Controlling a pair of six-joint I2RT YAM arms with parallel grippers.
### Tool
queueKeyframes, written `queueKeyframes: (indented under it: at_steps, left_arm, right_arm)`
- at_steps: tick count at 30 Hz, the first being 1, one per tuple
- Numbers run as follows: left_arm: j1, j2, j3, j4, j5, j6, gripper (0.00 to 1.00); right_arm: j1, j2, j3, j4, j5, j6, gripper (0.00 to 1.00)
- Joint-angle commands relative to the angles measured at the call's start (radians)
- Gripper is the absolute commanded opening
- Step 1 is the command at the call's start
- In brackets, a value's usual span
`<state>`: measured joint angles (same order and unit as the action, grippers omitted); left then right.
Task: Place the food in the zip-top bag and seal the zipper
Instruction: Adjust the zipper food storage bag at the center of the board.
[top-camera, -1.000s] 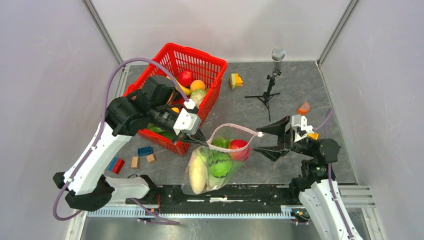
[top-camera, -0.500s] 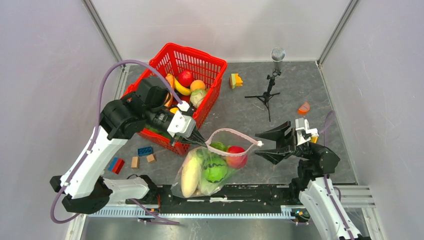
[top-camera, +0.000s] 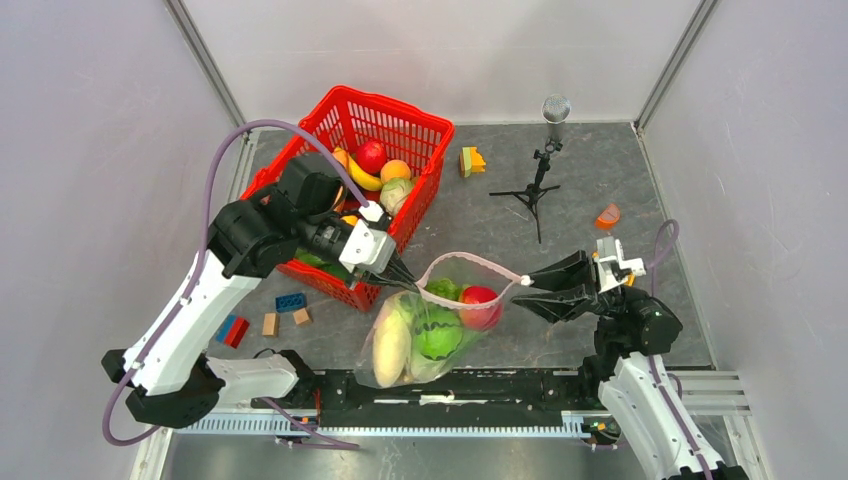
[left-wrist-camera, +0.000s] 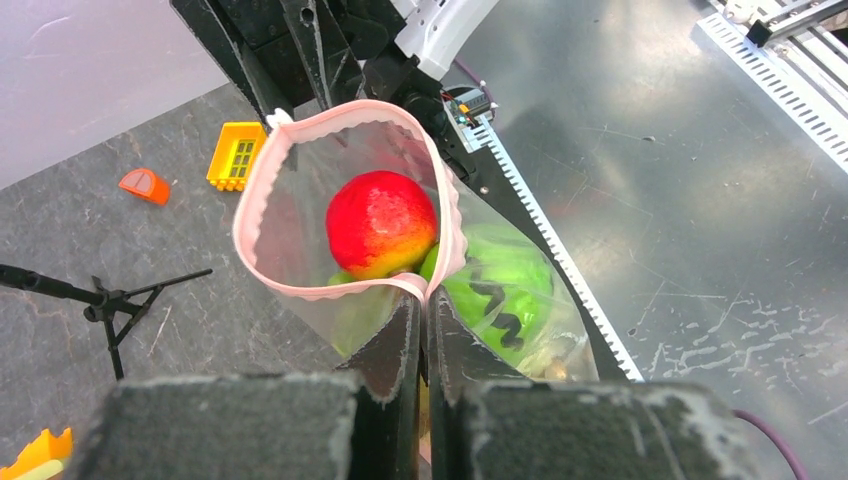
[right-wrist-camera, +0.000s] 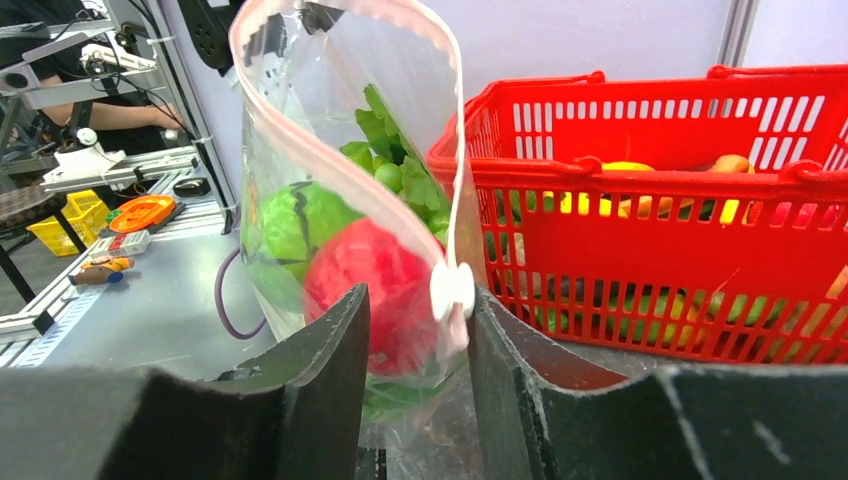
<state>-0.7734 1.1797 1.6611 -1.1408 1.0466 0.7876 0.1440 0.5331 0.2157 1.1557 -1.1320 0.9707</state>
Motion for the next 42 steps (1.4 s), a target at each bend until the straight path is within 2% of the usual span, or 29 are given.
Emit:
queueKeyframes:
  at_steps: [1,3,7,8,11,13,17,23,26,27,30,33,36,38,42]
  left_arm:
    - [0.0,-0.021,-0.004,0.098,0.05,-0.036,0.02]
    - [0.0,-0.028,-0.013,0.115,0.05,-0.048,0.02]
    - [0.0,-0.036,-0.02,0.139,0.051,-0.06,0.02]
    - [0.001,-0.038,-0.02,0.14,0.05,-0.06,0.02]
    - [0.0,-0.04,-0.021,0.147,0.05,-0.063,0.02]
    - [0.0,-0.041,-0.021,0.148,0.053,-0.063,0.02]
    - [0.0,-0.045,-0.024,0.157,0.056,-0.067,0.02]
    - [0.0,-0.045,-0.035,0.173,0.061,-0.076,0.02]
    - [0.0,-0.047,-0.037,0.176,0.061,-0.079,0.02]
    - [0.0,-0.049,-0.036,0.177,0.059,-0.079,0.02]
    - [0.0,-0.052,-0.036,0.177,0.055,-0.077,0.02]
    - [0.0,-0.059,-0.043,0.196,0.05,-0.088,0.02]
    - [0.0,-0.07,-0.055,0.22,0.053,-0.099,0.02]
    - [0.001,-0.073,-0.057,0.223,0.056,-0.101,0.02]
    - [0.0,-0.072,-0.056,0.23,0.059,-0.104,0.02]
  right_arm:
    - [0.006,0.006,0.001,0.121,0.011,0.059,0.43]
    - [0.006,0.005,0.003,0.099,0.012,0.047,0.38]
    - [0.006,-0.011,0.013,-0.019,0.01,-0.028,0.39]
    - [0.006,-0.02,0.016,-0.048,0.009,-0.049,0.42]
    - [0.005,-0.046,0.034,-0.199,0.018,-0.147,0.59]
    - [0.006,-0.057,0.047,-0.3,0.03,-0.215,0.63]
    - [0.008,-0.055,0.044,-0.265,0.044,-0.187,0.57]
    - [0.018,-0.013,0.017,0.009,0.062,-0.004,0.49]
    - [0.024,0.006,0.006,0.073,0.065,0.04,0.45]
    - [0.025,0.008,0.004,0.075,0.065,0.041,0.42]
    - [0.025,0.001,-0.001,0.052,0.065,0.026,0.43]
    - [0.027,-0.023,0.012,-0.07,0.07,-0.051,0.5]
    - [0.026,-0.045,0.041,-0.224,0.072,-0.148,0.51]
    - [0.028,-0.052,0.045,-0.243,0.072,-0.16,0.51]
    - [0.032,-0.05,0.045,-0.218,0.077,-0.145,0.43]
